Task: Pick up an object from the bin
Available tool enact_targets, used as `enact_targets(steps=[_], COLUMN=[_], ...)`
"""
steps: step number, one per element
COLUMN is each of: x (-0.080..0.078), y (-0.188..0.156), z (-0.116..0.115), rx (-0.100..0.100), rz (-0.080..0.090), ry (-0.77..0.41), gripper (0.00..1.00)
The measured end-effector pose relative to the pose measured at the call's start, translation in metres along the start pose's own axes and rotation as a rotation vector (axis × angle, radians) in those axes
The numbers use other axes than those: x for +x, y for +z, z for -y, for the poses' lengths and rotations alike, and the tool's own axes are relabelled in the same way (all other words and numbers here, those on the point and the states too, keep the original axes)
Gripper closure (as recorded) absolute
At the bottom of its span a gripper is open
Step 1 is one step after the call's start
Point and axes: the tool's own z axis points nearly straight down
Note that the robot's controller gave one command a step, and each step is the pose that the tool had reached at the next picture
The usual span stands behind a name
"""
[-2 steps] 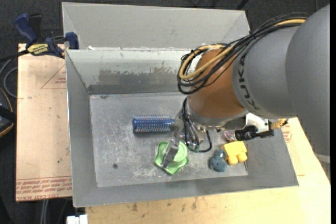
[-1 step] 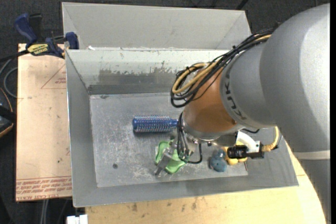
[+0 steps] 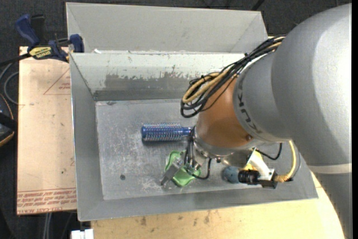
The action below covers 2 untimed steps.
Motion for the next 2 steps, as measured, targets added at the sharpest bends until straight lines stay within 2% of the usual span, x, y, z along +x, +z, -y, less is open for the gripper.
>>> enact_targets(steps=[1, 2], x=[0.001, -0.003], y=[0.001, -0.011], z=[0.004, 0.015], rx=[0.002, 0.020], rz=[-0.002, -0.008], ry=[0.340, 0.450], gripper=[0.00, 0.00])
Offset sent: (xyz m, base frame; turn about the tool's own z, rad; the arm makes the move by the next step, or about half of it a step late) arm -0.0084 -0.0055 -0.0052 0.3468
